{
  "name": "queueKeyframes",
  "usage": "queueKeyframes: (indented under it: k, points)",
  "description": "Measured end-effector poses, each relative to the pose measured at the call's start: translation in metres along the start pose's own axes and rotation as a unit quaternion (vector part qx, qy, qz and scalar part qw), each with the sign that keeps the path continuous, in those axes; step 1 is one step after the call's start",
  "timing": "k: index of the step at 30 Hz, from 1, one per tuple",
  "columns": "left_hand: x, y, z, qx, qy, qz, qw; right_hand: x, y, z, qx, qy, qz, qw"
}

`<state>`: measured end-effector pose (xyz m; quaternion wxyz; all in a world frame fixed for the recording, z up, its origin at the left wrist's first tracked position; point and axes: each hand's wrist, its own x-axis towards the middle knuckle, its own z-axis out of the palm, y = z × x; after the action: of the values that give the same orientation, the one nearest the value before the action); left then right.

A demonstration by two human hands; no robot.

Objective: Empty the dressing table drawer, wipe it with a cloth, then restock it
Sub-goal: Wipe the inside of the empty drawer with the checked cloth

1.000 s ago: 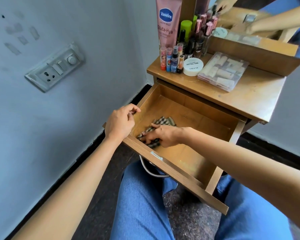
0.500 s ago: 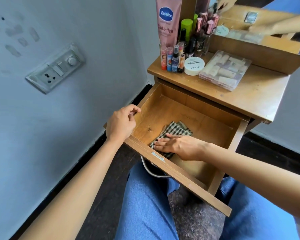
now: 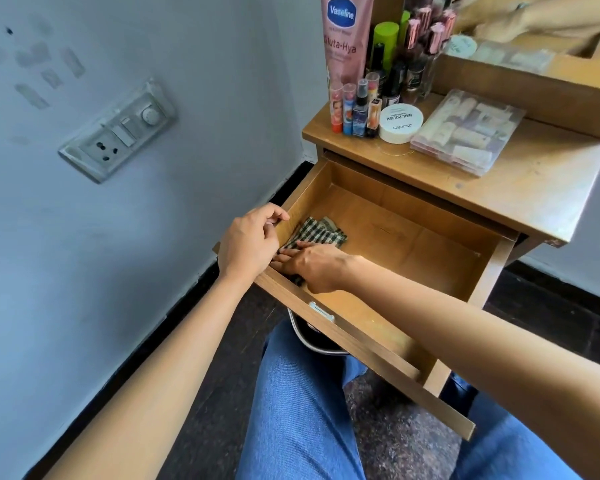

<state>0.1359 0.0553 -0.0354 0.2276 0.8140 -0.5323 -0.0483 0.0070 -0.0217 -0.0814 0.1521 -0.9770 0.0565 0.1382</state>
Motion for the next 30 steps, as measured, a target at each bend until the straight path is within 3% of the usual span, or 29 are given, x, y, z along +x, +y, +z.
queueKeyframes:
  k: [11, 30]
  points:
    - [-0.001, -0.001, -0.002, 0.008, -0.011, 0.015, 1.000, -0.058, 0.008, -0.006, 0.045, -0.098, -0.026, 0.994]
    - [-0.003, -0.004, 0.000, 0.020, -0.013, 0.032, 0.999, -0.005, -0.004, -0.003, 0.024, -0.018, 0.076, 0.997]
